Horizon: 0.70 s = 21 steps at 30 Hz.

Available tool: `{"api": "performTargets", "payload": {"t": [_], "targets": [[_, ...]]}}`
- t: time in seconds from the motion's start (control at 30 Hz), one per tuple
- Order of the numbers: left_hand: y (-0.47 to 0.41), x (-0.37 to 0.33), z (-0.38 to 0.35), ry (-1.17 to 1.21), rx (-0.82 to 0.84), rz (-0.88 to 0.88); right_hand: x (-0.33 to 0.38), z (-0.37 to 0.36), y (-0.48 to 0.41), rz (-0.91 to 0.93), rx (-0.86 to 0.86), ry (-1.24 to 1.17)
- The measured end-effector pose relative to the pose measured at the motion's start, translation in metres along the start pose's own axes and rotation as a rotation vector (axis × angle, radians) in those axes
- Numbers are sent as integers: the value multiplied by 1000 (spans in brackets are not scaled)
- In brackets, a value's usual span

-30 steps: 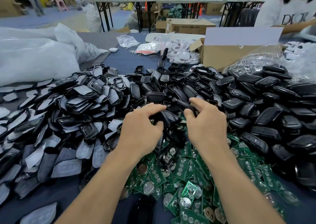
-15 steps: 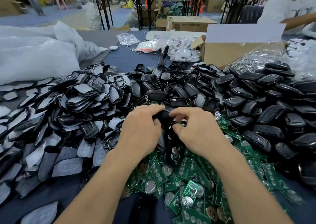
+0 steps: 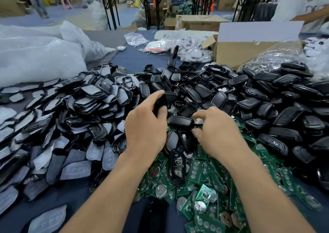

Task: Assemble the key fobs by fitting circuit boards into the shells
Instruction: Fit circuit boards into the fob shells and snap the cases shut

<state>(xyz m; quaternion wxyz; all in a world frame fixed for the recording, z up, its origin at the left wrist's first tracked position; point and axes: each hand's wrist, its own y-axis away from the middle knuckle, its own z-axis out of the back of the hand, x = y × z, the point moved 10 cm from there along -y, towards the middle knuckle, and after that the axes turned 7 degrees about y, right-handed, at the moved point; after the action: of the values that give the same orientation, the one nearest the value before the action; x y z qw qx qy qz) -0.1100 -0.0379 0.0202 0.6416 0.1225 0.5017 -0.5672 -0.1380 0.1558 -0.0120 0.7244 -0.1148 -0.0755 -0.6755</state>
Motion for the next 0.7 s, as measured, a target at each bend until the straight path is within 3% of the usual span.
{"api": "performTargets", "payload": {"t": [0.1,0.27,0.47,0.7], "targets": [[-1,6,5,151,-24,63,-7,13,3,-96,-99,-55],[-2,13,10,270,-55,123,-21,26,5,-203,-127,153],[-1,15,3,249,-4,144,9,7,6,-11,-29,-63],[-1,17,2,304,0,173,3,15,5,-82,-68,-63]]}}
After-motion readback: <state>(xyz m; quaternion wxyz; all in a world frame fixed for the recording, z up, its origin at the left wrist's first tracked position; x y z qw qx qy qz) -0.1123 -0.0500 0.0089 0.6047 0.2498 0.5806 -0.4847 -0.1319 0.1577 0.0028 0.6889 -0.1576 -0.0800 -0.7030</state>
